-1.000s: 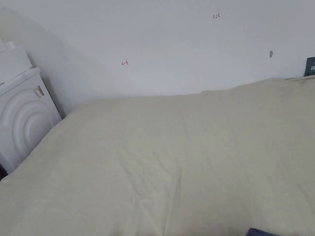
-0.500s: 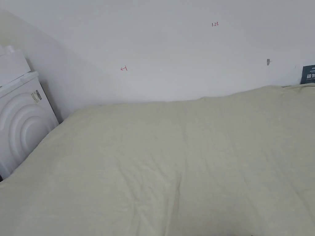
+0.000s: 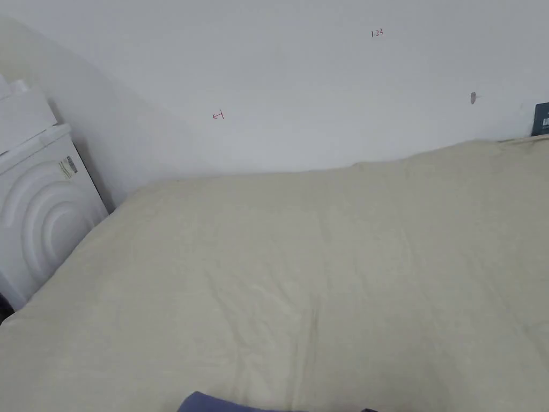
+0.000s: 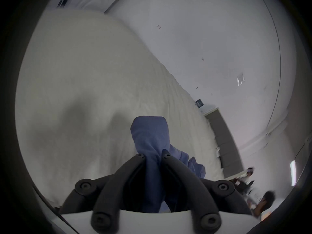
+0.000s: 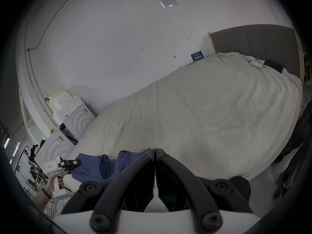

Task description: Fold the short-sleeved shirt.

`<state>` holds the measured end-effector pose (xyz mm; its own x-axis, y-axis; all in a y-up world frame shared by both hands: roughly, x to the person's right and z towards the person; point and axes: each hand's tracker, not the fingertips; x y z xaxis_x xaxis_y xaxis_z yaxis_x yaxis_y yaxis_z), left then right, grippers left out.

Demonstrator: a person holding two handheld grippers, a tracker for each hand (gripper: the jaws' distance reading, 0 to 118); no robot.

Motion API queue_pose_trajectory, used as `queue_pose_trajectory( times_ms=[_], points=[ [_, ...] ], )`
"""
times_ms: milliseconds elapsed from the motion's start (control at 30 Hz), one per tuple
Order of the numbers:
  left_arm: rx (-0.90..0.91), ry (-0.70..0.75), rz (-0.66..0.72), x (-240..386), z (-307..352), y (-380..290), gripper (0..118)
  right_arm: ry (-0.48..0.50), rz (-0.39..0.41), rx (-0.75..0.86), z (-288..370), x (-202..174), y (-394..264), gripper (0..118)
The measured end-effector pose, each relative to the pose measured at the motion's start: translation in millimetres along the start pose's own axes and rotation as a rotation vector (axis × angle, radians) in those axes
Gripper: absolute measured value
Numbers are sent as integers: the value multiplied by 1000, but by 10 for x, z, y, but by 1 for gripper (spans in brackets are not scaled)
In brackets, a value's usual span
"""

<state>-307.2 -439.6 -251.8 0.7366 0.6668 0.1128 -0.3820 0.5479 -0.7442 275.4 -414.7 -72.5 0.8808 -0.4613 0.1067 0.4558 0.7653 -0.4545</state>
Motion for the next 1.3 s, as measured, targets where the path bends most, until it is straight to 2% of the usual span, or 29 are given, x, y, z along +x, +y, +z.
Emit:
queue_pose_trajectory(
  times_ms=[67, 167, 267, 367, 433, 533, 567, 600, 700, 800, 867, 900, 933, 967, 1000, 1033, 1167, 1233, 1267, 1300],
  points=[
    [6, 16, -122, 437, -51, -70, 12, 5, -11, -2, 0, -6, 1, 0],
    [-7, -7, -189, 1061, -287, -303, 12, 5, -1, -7, 22, -4, 5, 0],
    [-67, -90, -263, 1576, -711, -636, 12, -8, -1, 0, 86, 42, 16, 0],
    [-164, -170, -293, 1880, -1220, -1006, 12, -25, -17, 14, 173, 117, 21, 0],
    [-254, -164, -276, 1984, -1525, -1211, 12, -43, -18, 21, 233, 158, 23, 0],
    [-288, -117, -365, 2110, -1908, -1502, 13, -71, -24, 29, 311, 224, 13, 0],
    [-313, -121, -426, 2111, -2016, -1564, 17, -86, -28, 29, 327, 247, 9, 0],
    [-332, -107, -443, 2097, -2100, -1601, 28, -95, -34, 31, 342, 282, 1, 0],
    [-319, -138, -333, 2103, -1976, -1506, 52, -94, -58, 35, 359, 371, -10, 0],
    [-152, -201, -290, 2119, -1534, -1274, 79, -87, -70, 42, 345, 371, -15, 0],
    [-63, -199, -212, 2035, -1279, -1158, 90, -67, -88, 40, 299, 393, -33, 0],
    [-76, -181, -171, 1979, -1262, -1133, 90, -58, -92, 38, 279, 399, -43, 0],
    [-95, -174, -126, 1909, -1304, -1134, 83, -57, -93, 38, 264, 393, -48, 0],
    [-129, -194, -95, 1828, -1384, -1164, 64, -55, -95, 35, 257, 386, -51, 0],
    [-168, -215, -72, 1777, -1464, -1220, 28, -51, -94, 32, 259, 371, -52, 0],
    [-190, -199, -50, 1777, -1571, -1319, 18, -51, -91, 28, 264, 358, -58, 0],
    [-371, -225, -89, 1858, -2143, -1694, 18, -60, -88, 17, 328, 338, -113, 0],
    [-397, -172, -108, 1890, -2390, -1806, 16, -64, -94, 9, 349, 352, -139, 0],
    [-395, -191, -134, 1874, -2489, -1830, 9, -72, -95, 5, 357, 341, -155, 0],
    [-380, -180, -142, 1829, -2538, -1841, 9, -76, -95, 1, 361, 338, -169, 0]
  ],
)
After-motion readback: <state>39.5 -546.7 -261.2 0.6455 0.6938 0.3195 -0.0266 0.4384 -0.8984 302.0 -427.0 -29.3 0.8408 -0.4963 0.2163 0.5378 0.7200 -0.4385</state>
